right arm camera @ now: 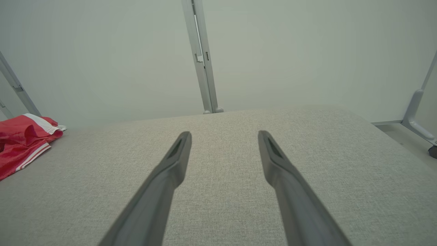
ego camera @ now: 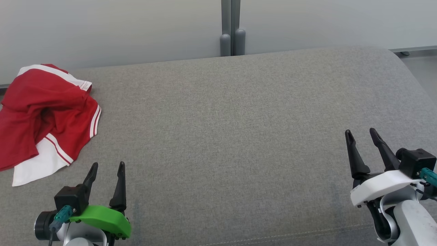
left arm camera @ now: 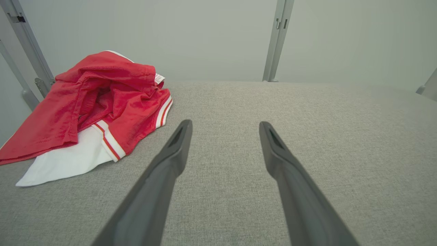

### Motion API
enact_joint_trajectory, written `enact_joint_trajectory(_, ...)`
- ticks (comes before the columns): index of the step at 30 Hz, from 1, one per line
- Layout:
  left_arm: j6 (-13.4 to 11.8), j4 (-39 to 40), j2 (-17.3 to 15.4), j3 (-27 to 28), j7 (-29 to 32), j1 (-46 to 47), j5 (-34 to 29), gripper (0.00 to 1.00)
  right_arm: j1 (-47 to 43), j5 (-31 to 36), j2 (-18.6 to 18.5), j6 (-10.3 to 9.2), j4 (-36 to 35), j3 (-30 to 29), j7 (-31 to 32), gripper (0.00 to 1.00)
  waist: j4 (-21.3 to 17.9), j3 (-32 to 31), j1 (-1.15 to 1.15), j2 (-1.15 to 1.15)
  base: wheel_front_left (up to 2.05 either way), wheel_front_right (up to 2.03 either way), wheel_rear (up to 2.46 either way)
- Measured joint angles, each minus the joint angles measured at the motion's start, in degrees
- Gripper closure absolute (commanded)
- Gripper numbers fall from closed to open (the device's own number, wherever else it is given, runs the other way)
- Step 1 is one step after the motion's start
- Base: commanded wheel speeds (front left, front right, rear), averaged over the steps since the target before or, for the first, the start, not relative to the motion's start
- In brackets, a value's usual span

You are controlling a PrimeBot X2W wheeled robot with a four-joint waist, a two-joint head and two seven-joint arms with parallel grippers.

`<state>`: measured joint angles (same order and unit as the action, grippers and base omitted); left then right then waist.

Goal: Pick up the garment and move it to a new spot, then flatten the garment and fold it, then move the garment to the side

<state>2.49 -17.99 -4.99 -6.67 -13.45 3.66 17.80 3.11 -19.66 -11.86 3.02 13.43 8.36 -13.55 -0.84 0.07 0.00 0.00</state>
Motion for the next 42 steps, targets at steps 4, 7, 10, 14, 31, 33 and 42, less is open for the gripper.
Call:
enact_joint_trajectory(4, 0.1, -0.2, 0.2, 0.4, -0.9, 0.0, -2.7, 0.00, 0.0, 2.7, 0.0, 0.53, 0.1, -0.3, -0.8, 0.00, 0.0, 0.0, 0.00, 0.00, 0.00, 0.00, 0.00)
enact_joint_trajectory(7, 0.5, -0.5, 0.3, 0.8, -1.0, 0.0, -2.7, 0.00, 0.0, 2.7, 0.2, 0.99, 0.4, -0.8, -0.8, 0.00, 0.0, 0.0, 0.00, 0.00, 0.00, 0.00, 0.00)
enact_joint_trajectory(10, 0.7, -0.9, 0.5, 1.1, -1.0, 0.0, -2.7, 0.00, 0.0, 2.7, 0.4, 1.19, 0.6, -1.3, -0.8, 0.00, 0.1, 0.0, 0.00, 0.00, 0.00, 0.00, 0.00)
enact_joint_trajectory(14, 1.1, -1.5, 0.6, 1.5, -1.0, 0.0, -2.7, 0.00, 0.0, 2.7, 0.7, 1.62, 0.9, -1.9, -0.9, 0.00, 0.1, 0.0, 0.00, 0.00, 0.00, 0.00, 0.00)
enact_joint_trajectory(31, 2.6, -2.3, 1.4, 2.1, -1.0, 1.4, -4.4, 0.00, 0.2, 4.8, 0.9, 2.58, 1.2, -3.4, -0.9, 0.00, 1.1, 0.1, 0.00, 0.00, 0.00, 0.00, 0.00)
enact_joint_trajectory(33, 2.6, -2.3, 1.5, 2.1, -1.0, 1.8, -4.5, 0.00, 0.2, 5.4, 1.0, 3.00, 1.2, -3.4, -0.9, 0.00, 1.8, 0.1, 0.00, 0.00, 0.00, 0.00, 0.00)
enact_joint_trajectory(42, 2.6, -2.4, 1.8, 3.4, -1.0, 2.0, -4.8, 0.00, 0.5, 6.3, 1.3, 3.53, 0.9, -1.8, -0.9, 0.00, 6.3, 0.2, 0.00, 0.00, 0.00, 0.00, 0.00)
